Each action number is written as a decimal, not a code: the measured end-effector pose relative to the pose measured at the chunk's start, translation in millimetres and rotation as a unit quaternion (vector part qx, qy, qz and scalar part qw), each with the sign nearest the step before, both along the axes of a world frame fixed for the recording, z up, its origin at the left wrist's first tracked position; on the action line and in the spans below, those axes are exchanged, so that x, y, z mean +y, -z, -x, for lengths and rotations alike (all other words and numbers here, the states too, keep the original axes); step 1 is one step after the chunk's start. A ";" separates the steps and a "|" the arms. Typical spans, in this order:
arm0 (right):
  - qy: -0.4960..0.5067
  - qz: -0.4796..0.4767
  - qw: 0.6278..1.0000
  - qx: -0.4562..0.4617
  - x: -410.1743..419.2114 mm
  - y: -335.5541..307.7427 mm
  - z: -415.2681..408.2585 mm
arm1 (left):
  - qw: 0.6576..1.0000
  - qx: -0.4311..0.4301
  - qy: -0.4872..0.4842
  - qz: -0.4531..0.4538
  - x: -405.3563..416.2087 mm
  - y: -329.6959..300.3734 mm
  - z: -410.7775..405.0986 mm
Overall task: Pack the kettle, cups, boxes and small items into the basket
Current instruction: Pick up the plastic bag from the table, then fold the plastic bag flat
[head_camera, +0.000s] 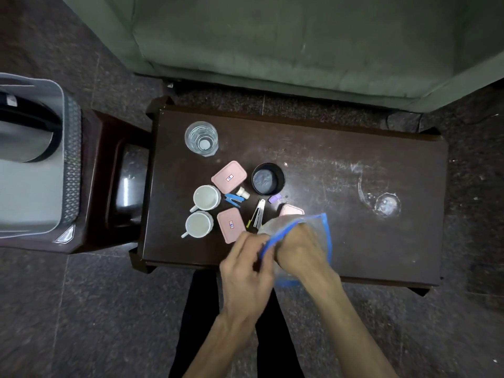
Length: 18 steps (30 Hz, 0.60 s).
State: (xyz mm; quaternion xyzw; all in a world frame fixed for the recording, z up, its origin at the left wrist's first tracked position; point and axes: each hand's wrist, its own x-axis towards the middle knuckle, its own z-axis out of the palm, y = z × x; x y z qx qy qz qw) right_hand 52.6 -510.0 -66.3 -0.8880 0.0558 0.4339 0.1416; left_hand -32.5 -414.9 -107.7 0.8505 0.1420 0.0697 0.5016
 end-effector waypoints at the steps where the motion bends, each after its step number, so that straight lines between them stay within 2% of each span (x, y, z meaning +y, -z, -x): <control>1: -0.056 -0.003 0.998 0.003 -2.6 -7.9 -6.2 | 1.000 0.014 -0.021 0.001 4.7 1.2 -2.9; 3: -0.088 -0.043 0.994 -0.041 4.8 -23.5 -4.4 | 0.998 0.039 -0.059 0.004 12.4 2.1 -9.0; 6: -0.137 -0.100 0.984 -0.050 11.6 -52.9 -1.4 | 0.994 0.053 -0.093 0.006 22.2 2.5 -17.8; 8: -0.119 -0.114 0.982 -0.089 9.6 -61.4 -14.7 | 0.993 0.056 -0.106 -0.001 29.4 3.5 -23.2; 11: -0.010 -0.138 0.984 -0.110 4.4 -62.3 -27.4 | 0.989 0.064 -0.133 0.013 37.3 5.4 -30.4; 13: 0.071 -0.107 0.987 -0.099 -12.5 -49.7 -40.9 | 0.986 0.071 -0.146 0.026 40.7 4.9 -35.2; 16: 0.112 -0.049 0.986 -0.112 -37.8 -23.6 -52.9 | 0.982 0.076 -0.167 0.041 45.8 4.3 -41.3; 18: 0.175 -0.065 0.972 -0.144 -48.0 -7.6 -55.6 | 0.979 0.082 -0.181 0.045 50.3 3.7 -44.4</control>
